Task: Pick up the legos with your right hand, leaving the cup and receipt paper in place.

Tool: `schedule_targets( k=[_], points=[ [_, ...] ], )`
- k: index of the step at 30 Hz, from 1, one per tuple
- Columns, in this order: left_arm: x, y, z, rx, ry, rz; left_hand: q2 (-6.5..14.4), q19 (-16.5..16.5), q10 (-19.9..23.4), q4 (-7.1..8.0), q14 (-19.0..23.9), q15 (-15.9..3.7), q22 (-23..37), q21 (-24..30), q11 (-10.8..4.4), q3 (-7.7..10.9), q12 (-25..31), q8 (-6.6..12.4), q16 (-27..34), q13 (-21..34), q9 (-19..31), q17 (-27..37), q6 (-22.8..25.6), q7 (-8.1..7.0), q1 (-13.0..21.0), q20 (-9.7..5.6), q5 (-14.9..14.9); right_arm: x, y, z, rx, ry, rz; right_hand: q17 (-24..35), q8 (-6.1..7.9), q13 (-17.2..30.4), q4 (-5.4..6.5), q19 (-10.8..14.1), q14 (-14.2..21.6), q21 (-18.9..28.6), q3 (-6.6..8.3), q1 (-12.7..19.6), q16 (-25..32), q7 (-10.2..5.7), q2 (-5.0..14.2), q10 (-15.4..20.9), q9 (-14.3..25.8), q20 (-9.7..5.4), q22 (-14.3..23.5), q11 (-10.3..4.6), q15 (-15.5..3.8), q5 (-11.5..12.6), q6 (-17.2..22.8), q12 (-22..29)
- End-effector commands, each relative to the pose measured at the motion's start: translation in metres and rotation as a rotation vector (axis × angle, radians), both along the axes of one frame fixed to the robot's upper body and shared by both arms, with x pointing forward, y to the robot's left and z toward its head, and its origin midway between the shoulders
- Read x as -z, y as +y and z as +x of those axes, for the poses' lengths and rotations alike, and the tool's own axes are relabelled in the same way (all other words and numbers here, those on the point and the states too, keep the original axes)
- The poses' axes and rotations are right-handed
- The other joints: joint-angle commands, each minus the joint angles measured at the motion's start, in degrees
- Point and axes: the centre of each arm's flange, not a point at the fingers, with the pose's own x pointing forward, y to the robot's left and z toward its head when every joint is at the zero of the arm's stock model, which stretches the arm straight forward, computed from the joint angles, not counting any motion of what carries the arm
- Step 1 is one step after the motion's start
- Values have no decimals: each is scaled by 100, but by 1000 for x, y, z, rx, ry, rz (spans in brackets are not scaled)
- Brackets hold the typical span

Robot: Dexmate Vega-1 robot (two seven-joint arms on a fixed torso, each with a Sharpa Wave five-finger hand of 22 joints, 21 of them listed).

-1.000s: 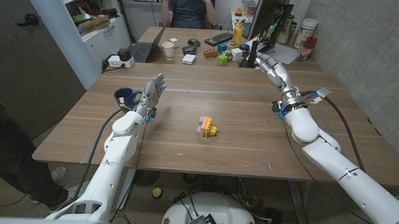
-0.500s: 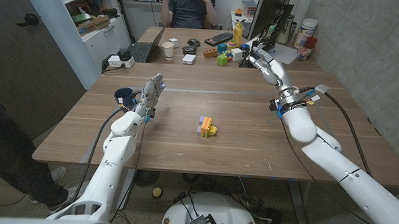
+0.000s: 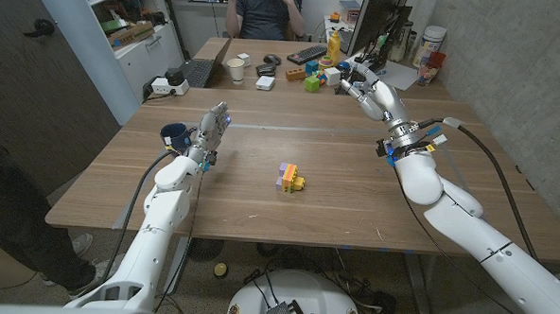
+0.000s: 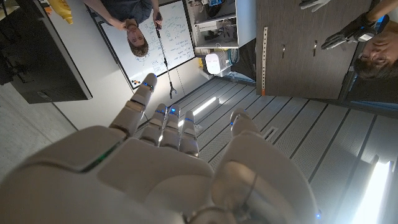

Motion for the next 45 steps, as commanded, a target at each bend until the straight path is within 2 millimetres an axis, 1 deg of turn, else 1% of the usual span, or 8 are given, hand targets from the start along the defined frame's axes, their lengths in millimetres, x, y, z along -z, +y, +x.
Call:
schedule_targets(
  k=[1, 7, 9, 13, 23, 27, 37, 45],
  points=[
    [-1, 3, 1, -3, -4, -3, 348, -79, -271, 11, -791, 17, 31, 16, 23, -24, 36, 31, 40, 32, 21, 12, 6, -13, -79, 0, 22, 5, 20, -20, 144, -95, -107, 31, -7, 5, 3, 13, -2, -9, -29, -29, -1, -25, -29, 0, 27, -42, -6, -49, -29, -3, 29, -3],
    [-2, 4, 2, -6, -9, -6, 348, -81, -281, 12, -788, 12, 31, 16, -8, -34, 32, 29, 42, 32, 21, 12, 6, -13, -86, 3, 25, 8, 30, -27, 218, -132, -147, 33, 12, 6, 5, 7, 5, -15, -54, -45, 3, -48, -30, 22, 28, -37, -6, -79, -51, -1, 70, 7],
    [-2, 4, 2, -4, -8, -6, 349, -79, -277, 12, -789, 14, 31, 18, 38, -40, 35, 29, 42, 32, 21, 12, 7, -13, -90, -2, 27, 8, 33, -28, 231, -135, -161, 34, 15, 6, 6, 7, 7, -15, -60, -49, 4, -54, -28, 23, 28, -36, -6, -86, -56, 0, 77, 8],
    [-2, 3, 4, -3, -8, -7, 350, -80, -274, 11, -790, 10, 31, 18, 25, -45, 37, 30, 42, 32, 21, 11, 10, -10, -93, -1, 29, 9, 37, -29, 269, -148, -188, 35, 23, 6, 7, 12, 11, -15, -71, -55, 6, -58, -23, 41, 28, -36, -6, -93, -64, 2, 97, 14],
    [-3, 3, 6, -3, -7, -3, 354, -86, -278, 11, -793, 15, 31, 18, 24, -60, 37, 27, 42, 32, 21, 10, 6, -11, -100, 7, 33, 8, 39, -28, 304, -151, -213, 31, 38, 5, -5, 55, 34, -4, -89, -47, 12, -85, -5, 57, 29, -33, -7, -120, -92, 11, 141, 19],
    [-4, 3, 7, -5, -6, -3, 355, -87, -277, 10, -794, 17, 31, 18, 26, -64, 38, 27, 42, 32, 21, 10, 8, -8, -102, 3, 34, 9, 42, -27, 327, -150, -247, 30, 34, 5, -11, 83, 37, 4, -98, -43, 11, -146, 2, 45, 29, -12, -7, -116, -91, 15, 134, 13],
    [-7, 5, 7, -12, -10, 3, 356, -91, -286, 9, -802, 13, 31, 18, 25, -77, 36, 27, 40, 32, 21, 8, 11, -10, -105, 5, 37, 9, 50, -29, 346, -124, -308, 29, 16, 7, -19, 345, 191, 68, -235, -137, 54, -203, -136, 55, 33, 132, -7, -99, -59, 19, 94, 17],
    [-8, 6, 8, -11, -7, 9, 357, -96, -289, 8, -806, 16, 31, 18, 18, -88, 36, 25, 39, 32, 21, 7, 7, -9, -108, 9, 38, 11, 64, -30, 342, -69, -376, 37, 8, 8, 13, 336, 178, 35, -361, -275, 36, -218, -271, 18, 38, 160, -6, -75, -36, 31, 59, 2]
  ],
)
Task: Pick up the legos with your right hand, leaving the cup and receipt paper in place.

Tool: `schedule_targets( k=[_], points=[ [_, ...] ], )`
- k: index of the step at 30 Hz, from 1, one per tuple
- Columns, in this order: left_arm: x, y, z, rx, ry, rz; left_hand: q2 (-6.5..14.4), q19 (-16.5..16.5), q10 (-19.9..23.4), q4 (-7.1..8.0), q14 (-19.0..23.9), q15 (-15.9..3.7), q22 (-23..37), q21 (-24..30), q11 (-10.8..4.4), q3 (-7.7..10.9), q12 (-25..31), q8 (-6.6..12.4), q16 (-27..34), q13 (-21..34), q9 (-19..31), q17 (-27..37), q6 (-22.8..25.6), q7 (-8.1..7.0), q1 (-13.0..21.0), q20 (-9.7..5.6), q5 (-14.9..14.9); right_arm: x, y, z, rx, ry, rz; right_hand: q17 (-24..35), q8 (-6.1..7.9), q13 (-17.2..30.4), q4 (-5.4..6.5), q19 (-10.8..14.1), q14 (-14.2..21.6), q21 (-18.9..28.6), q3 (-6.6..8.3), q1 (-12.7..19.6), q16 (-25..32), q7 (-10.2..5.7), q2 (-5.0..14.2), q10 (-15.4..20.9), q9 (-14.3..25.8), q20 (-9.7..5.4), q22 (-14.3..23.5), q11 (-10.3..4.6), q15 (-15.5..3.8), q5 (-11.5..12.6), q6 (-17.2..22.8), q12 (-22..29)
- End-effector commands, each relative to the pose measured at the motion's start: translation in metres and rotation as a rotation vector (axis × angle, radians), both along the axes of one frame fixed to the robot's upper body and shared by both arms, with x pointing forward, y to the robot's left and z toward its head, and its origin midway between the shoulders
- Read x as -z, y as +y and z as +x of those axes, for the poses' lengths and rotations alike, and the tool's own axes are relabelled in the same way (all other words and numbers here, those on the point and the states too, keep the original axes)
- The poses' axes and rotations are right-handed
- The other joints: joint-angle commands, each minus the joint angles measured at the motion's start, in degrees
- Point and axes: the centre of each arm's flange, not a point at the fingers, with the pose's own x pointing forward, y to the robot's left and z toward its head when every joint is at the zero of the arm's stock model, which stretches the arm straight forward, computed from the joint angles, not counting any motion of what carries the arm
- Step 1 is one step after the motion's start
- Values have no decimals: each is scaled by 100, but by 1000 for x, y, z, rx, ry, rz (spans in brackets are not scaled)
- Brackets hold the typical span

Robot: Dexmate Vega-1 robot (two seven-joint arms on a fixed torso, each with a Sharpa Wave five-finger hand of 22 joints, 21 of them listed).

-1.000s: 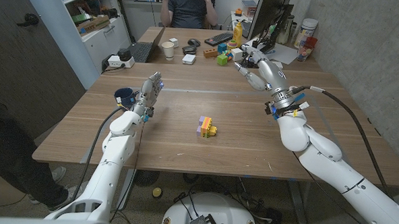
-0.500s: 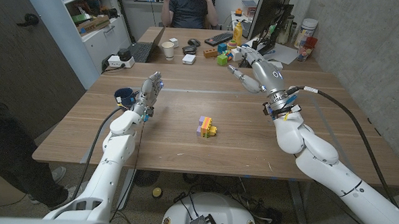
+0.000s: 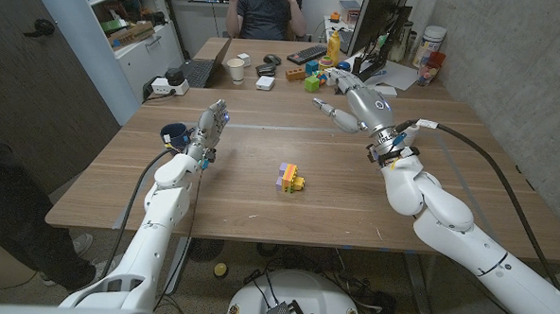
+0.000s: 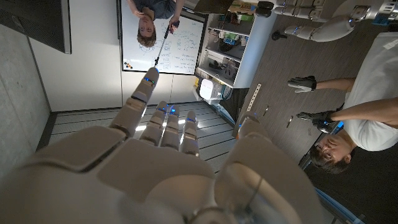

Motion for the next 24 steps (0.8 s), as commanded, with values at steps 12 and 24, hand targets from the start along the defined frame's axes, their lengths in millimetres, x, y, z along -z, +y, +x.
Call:
schedule_targets(
  k=[12, 24],
  points=[
    [-3, 2, 2, 2, 3, 15, 391, -52, -303, 5, -808, 18, 31, 18, 37, -53, 33, 25, 40, 33, 19, 7, 8, -10, -48, 3, 33, 7, 31, 3, 14, 113, -117, 14, -5, 13, 36, 63, 12, -6, -182, -191, -1, -76, -210, -109, 9, 90, -6, -9, 38, 75, -55, -22],
    [-2, 2, 1, 2, 5, 16, 395, -54, -297, 4, -808, 18, 31, 19, 48, -65, 38, 25, 40, 33, 19, 6, 9, -6, -48, 10, 35, 11, 45, 5, 11, 125, -161, -3, -20, 15, -19, 229, 120, 24, -216, -144, 12, -176, -276, -93, 7, 234, -6, 3, 50, 124, -123, -2]
  ],
)
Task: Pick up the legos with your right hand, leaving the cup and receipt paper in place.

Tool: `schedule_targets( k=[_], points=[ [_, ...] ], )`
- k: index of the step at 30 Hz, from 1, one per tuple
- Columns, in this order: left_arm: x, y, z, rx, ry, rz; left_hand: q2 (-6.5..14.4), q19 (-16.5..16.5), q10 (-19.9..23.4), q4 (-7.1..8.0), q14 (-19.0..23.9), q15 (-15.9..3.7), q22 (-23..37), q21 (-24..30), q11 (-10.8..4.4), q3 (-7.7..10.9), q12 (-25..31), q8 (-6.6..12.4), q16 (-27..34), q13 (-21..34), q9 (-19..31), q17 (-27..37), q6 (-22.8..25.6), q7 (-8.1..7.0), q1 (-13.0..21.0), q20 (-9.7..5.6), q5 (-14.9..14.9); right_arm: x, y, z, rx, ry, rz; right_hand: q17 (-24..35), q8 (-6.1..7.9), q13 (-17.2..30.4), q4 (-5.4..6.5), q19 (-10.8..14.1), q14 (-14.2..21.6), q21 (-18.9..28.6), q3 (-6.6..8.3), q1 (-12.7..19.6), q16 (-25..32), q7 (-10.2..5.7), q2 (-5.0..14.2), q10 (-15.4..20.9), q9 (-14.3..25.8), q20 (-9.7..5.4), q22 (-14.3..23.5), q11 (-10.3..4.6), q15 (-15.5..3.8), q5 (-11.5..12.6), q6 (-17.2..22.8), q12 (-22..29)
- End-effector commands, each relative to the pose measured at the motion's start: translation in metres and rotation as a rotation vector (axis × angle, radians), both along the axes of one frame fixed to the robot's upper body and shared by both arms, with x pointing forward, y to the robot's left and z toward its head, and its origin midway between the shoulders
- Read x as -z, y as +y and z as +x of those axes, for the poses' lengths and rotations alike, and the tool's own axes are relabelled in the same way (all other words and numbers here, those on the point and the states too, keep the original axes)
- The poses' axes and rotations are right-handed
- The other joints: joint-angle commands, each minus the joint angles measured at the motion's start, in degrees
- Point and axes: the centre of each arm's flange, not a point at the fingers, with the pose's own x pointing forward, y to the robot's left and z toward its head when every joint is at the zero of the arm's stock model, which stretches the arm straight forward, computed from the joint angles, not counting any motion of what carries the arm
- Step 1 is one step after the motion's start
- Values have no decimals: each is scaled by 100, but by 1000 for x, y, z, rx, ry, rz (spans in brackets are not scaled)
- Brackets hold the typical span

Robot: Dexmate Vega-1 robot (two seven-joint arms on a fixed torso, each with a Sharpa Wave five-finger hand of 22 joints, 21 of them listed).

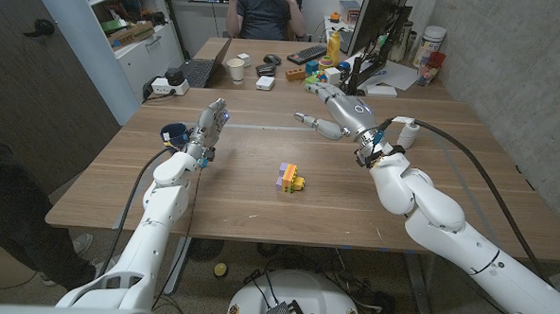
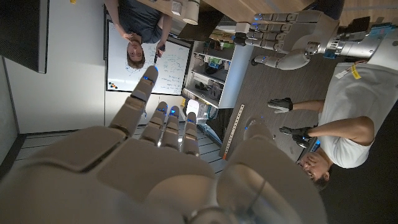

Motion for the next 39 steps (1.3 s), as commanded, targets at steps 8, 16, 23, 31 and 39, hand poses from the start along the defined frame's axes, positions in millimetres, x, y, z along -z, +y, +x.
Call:
schedule_targets(
  k=[8, 16, 23, 31, 39],
  points=[
    [1, 1, 0, -8, 11, 9, 399, -57, -298, 1, -810, 21, 32, 19, 42, -28, 38, 26, 40, 33, 19, 20, 12, 4, -48, 9, 37, 7, 22, 11, -9, 75, -92, 11, -41, 17, -32, 125, 94, 34, -95, -4, 7, -96, -142, -52, 9, 100, -6, -32, -3, 57, -109, -18],
    [0, 1, -1, -16, 12, 19, 403, -60, -306, 4, -810, 19, 32, 20, 45, -36, 36, 25, 41, 33, 19, 21, 11, 5, -51, 8, 37, 13, 32, 19, -14, 107, -128, 10, -39, 18, -44, 167, 132, 32, -121, -4, 13, -100, -176, -72, 10, 83, -7, -48, -3, 72, -141, -19],
    [0, 2, -2, -25, 24, 24, 401, -71, -314, 8, -817, 19, 33, 17, 52, -47, 34, 26, 40, 33, 19, 23, 14, 1, -56, 12, 37, 17, 36, 24, 1, 186, -162, 7, -40, 19, -59, 189, 142, 28, -120, 23, 9, -105, -175, -78, 10, 78, -7, -55, -12, 85, -165, -17],
    [-1, 1, -2, -22, 22, 28, 396, -79, -326, 14, -830, 24, 34, 16, 64, -63, 32, 25, 38, 33, 20, 25, 11, 7, -65, 15, 37, 24, 41, 29, 36, 246, -213, 3, -47, 19, -94, 212, 138, 17, -122, 79, -4, -125, -187, -110, 9, 69, -7, -50, -7, 104, -226, -22],
    [-3, -1, 1, -12, 25, 37, 393, -79, -321, 19, -832, 28, 35, 19, 67, -81, 37, 26, 41, 34, 20, 28, 14, 10, -73, 14, 38, 28, 41, 31, 93, 284, -251, 0, -36, 20, -129, 261, 146, 18, -120, 141, -10, -140, -194, -136, 8, 50, -7, -50, -28, 124, -239, -23]
  ],
)
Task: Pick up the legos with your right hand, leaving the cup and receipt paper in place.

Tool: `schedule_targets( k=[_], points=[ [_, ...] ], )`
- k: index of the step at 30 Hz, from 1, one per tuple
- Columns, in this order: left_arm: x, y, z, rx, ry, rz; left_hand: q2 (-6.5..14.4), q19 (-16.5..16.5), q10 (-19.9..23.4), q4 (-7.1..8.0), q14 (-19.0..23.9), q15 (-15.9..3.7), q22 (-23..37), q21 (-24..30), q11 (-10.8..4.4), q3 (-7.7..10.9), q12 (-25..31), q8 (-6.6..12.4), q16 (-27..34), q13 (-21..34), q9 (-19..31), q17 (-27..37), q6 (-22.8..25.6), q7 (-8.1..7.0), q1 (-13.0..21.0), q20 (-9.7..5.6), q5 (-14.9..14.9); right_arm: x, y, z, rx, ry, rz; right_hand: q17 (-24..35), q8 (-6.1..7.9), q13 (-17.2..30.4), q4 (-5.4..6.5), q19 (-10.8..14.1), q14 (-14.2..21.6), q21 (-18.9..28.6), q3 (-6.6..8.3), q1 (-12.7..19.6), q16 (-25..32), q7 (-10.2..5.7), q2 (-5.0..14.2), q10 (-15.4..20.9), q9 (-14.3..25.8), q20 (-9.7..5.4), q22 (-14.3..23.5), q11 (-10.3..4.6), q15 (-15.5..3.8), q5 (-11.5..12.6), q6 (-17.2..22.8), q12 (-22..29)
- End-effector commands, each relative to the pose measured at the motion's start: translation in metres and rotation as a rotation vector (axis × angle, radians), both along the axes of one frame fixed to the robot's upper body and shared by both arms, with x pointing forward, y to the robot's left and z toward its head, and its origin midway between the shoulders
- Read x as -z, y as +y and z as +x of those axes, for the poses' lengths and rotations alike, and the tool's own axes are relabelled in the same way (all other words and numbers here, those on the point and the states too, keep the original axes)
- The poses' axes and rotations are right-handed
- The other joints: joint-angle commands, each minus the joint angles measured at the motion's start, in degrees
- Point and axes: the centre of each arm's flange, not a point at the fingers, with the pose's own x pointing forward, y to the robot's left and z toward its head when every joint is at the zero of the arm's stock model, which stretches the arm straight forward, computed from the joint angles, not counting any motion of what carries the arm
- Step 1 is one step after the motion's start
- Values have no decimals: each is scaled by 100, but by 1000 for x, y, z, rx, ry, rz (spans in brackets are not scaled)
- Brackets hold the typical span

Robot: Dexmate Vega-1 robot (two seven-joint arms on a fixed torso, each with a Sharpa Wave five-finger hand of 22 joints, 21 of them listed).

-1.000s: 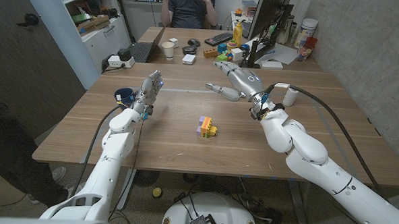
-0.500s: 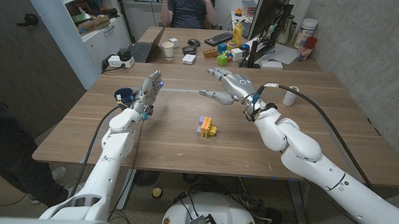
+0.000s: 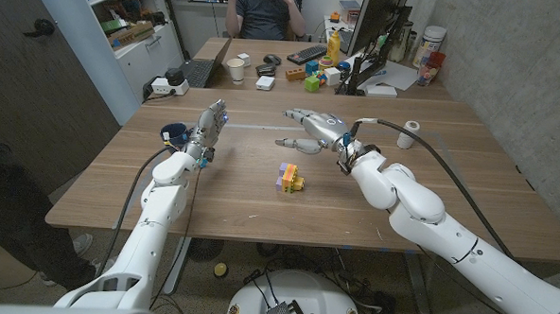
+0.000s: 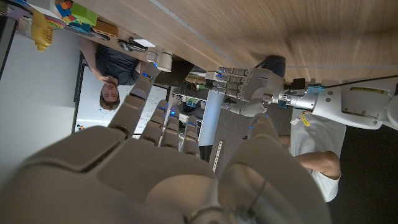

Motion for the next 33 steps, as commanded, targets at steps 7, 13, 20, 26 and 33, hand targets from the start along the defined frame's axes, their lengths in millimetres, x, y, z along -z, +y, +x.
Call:
schedule_targets(
  k=[7, 13, 20, 26, 33],
  points=[
    [-5, -4, 4, 14, 4, 18, 391, -50, -338, 1, -836, 33, 10, 20, 36, -42, 36, 25, 41, 11, 7, 12, 11, 2, -77, -17, 39, 12, 0, 6, 97, 90, -95, -4, 10, 20, -93, 148, 56, 21, -1, 148, -11, -24, -49, -26, 8, -9, -9, -18, -14, 60, -13, -16],
    [-6, -4, 5, 12, 7, 22, 387, -52, -347, 3, -843, 28, 10, 20, 24, -54, 34, 25, 40, 11, 7, 13, 10, 6, -81, -17, 39, 16, 2, 7, 107, 119, -130, -5, 15, 19, -150, 171, 56, 10, -1, 247, -17, -65, -83, -24, 6, -29, -10, -31, -41, 90, -27, -10],
    [-5, -4, 5, 10, 13, 25, 382, -53, -348, 5, -844, 31, 11, 22, 22, -71, 35, 25, 42, 11, 8, 14, 11, 5, -87, -18, 41, 21, 6, 9, 105, 149, -164, -6, 25, 19, -224, 148, 49, -23, -12, 374, -27, -98, -151, -36, 4, -33, -12, -65, -66, 130, -30, -9],
    [-5, -5, 6, 11, 17, 29, 380, -53, -350, 6, -844, 28, 11, 23, 17, -82, 35, 25, 44, 11, 8, 15, 11, 2, -90, -17, 42, 23, 10, 9, 108, 170, -191, -6, 21, 19, -298, 110, 33, -54, -48, 502, -37, -123, -268, -66, 2, -35, -15, -115, -73, 182, -72, -13],
    [-6, -6, 6, 6, 22, 39, 379, -56, -359, 9, -848, 32, 12, 24, 26, -99, 34, 25, 44, 11, 8, 15, 10, 7, -94, -15, 45, 27, 17, 14, 117, 193, -235, -4, 18, 20, -342, 95, 21, -67, -54, 629, -42, -145, -310, -86, 2, -56, -15, -133, -91, 232, -108, -15]
  ],
)
